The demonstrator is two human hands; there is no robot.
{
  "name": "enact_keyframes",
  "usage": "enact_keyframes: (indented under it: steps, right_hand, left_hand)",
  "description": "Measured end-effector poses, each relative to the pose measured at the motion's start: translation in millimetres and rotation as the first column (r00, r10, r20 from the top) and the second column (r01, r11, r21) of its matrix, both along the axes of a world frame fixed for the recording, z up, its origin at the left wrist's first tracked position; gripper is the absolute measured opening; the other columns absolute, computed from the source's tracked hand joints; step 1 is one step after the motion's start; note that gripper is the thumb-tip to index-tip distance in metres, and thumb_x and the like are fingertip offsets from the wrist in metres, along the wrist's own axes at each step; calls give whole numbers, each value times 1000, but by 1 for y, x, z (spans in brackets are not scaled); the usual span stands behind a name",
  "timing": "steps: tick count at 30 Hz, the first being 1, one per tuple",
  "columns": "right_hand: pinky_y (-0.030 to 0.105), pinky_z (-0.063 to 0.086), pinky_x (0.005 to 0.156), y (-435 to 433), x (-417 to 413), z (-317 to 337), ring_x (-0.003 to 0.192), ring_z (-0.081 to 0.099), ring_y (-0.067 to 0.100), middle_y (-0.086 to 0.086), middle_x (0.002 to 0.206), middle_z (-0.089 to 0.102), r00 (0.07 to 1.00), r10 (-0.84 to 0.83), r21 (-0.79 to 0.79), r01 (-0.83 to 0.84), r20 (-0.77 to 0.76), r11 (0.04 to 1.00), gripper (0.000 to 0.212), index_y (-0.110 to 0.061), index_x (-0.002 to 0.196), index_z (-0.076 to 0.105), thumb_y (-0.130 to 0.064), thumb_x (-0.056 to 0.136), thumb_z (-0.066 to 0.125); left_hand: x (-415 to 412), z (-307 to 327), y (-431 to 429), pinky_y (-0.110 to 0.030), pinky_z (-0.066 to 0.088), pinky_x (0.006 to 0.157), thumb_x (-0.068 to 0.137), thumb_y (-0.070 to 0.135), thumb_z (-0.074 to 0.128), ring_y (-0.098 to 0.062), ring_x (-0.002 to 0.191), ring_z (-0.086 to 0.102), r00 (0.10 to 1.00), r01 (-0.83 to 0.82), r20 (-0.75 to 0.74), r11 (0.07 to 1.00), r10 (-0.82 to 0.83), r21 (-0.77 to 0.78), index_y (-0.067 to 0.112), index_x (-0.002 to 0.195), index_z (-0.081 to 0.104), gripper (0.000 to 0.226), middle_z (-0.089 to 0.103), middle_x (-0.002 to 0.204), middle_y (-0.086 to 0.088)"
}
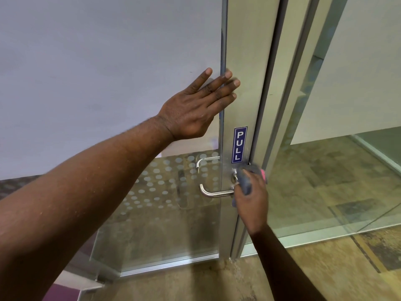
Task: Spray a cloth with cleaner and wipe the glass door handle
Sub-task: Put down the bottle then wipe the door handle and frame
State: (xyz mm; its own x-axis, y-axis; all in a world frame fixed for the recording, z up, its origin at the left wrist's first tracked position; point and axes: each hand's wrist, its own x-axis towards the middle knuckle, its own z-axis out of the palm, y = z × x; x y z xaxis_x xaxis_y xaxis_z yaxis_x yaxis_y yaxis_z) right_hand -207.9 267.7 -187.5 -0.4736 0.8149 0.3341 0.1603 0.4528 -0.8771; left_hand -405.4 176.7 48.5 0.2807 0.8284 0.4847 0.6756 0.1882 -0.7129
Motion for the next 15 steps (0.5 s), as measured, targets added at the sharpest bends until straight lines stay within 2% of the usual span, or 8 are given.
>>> enact_keyframes:
  steps: [2, 5, 7, 9, 12, 13, 15]
  right_hand:
    - [37, 52, 102, 0, -7, 0, 123, 56, 16, 1, 136, 62, 979, 30, 246, -79, 199, 966, 54, -19, 138, 62, -27, 85, 73]
    - [40, 52, 104, 0, -10, -2, 124, 54, 19, 0, 133, 62, 962, 38, 316, -125, 269, 941, 57, -18, 137, 60, -37, 82, 65]
    - [41, 52, 105, 0, -10, -7, 126, 54, 18, -2, 134, 59, 981, 57, 238, -101, 184, 966, 56, -20, 135, 59, -39, 82, 56]
    - [45, 52, 107, -1, -14, -12, 127, 54, 18, -7, 134, 55, 997, 54, 141, -61, 57, 988, 51, -25, 132, 60, -33, 83, 56]
    - [41, 53, 106, -3, -21, -17, 126, 55, 4, -29, 131, 49, 995, 9, -96, -19, -100, 995, 44, -56, 123, 56, -33, 85, 55]
    - [39, 54, 104, -4, -21, -19, 126, 55, 3, -30, 132, 50, 987, -1, -175, -27, -159, 984, 42, -61, 121, 55, -33, 88, 55]
    - [40, 56, 101, -5, -22, -24, 124, 60, 9, -17, 132, 58, 955, -31, -294, -60, -296, 954, 37, -53, 121, 62, -28, 95, 56]
  left_hand:
    - [0, 0, 1, -49, 4, 127, 106, 10, 32, -34, 156, 25, 1000, 3, -2, 1000, -3, 0, 5, 159, 34, 53, 29, 167, -17]
    - [-1, 0, 1, -49, 3, 127, 106, 9, 33, -34, 156, 24, 1000, -2, -7, 1000, 2, -1, 5, 159, 33, 53, 28, 168, -17]
    - [-2, 0, 1, -48, 1, 128, 106, 9, 33, -34, 157, 23, 1000, -1, -6, 1000, 1, 3, 5, 159, 33, 53, 28, 168, -17]
    - [-1, -1, 1, -48, 0, 128, 106, 9, 32, -33, 157, 23, 1000, 4, 0, 1000, -4, 4, 5, 159, 34, 52, 28, 168, -17]
    - [-1, -1, 1, -48, 0, 127, 106, 9, 31, -33, 157, 23, 1000, 2, 4, 1000, -2, 1, 5, 159, 34, 52, 28, 168, -16]
    - [-1, -1, 1, -48, -1, 127, 107, 10, 31, -33, 157, 22, 1000, -1, 6, 1000, 1, -4, 6, 159, 33, 53, 27, 168, -16]
    - [-2, -1, 2, -47, -2, 127, 107, 10, 30, -33, 157, 21, 1000, -9, 6, 1000, 9, -8, 6, 160, 32, 53, 26, 169, -16]
